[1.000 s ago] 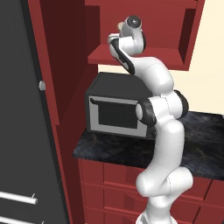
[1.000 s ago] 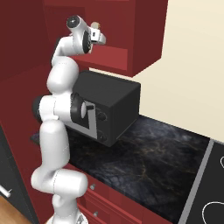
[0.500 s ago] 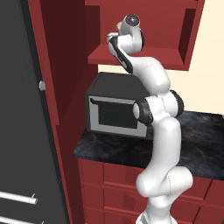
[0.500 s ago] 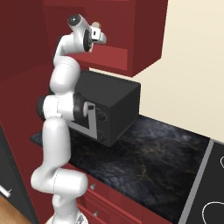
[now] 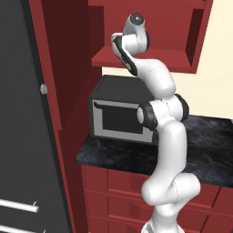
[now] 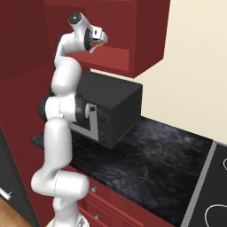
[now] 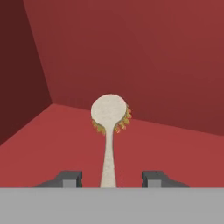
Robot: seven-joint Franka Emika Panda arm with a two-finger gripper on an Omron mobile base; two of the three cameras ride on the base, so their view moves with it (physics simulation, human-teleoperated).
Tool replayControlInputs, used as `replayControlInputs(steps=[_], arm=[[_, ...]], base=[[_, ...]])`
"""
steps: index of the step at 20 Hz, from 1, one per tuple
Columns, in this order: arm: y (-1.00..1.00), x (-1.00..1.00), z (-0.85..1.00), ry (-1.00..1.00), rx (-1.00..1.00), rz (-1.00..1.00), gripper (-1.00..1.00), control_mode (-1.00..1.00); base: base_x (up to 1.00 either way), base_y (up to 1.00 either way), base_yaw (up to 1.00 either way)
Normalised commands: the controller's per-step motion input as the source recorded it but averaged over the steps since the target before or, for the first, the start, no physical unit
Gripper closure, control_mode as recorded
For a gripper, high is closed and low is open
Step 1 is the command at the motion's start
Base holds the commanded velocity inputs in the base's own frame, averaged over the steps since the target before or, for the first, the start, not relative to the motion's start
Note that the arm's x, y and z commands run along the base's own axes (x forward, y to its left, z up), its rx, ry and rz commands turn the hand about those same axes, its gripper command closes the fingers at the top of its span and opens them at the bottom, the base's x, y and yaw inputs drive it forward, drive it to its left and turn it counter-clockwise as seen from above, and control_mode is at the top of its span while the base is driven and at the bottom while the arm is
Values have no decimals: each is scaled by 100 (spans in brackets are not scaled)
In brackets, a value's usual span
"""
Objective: Pick up the dish brush and sponge from the sink, and place them back in the cabinet, and close the cabinet door.
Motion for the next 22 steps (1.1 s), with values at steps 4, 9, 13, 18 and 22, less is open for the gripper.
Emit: replayControlInputs(steps=[4, 9, 13, 18, 22], arm=[[0, 0, 0, 0, 0, 0, -100, -100], [0, -3, 0, -4, 0, 0, -100, -100], [0, -21, -2, -8, 0, 0, -100, -100], [0, -29, -9, -8, 0, 0, -100, -100], [0, -41, -23, -4, 0, 0, -100, -100]], base=[[0, 0, 0], [0, 0, 0], [0, 0, 0], [0, 0, 0], [0, 0, 0]])
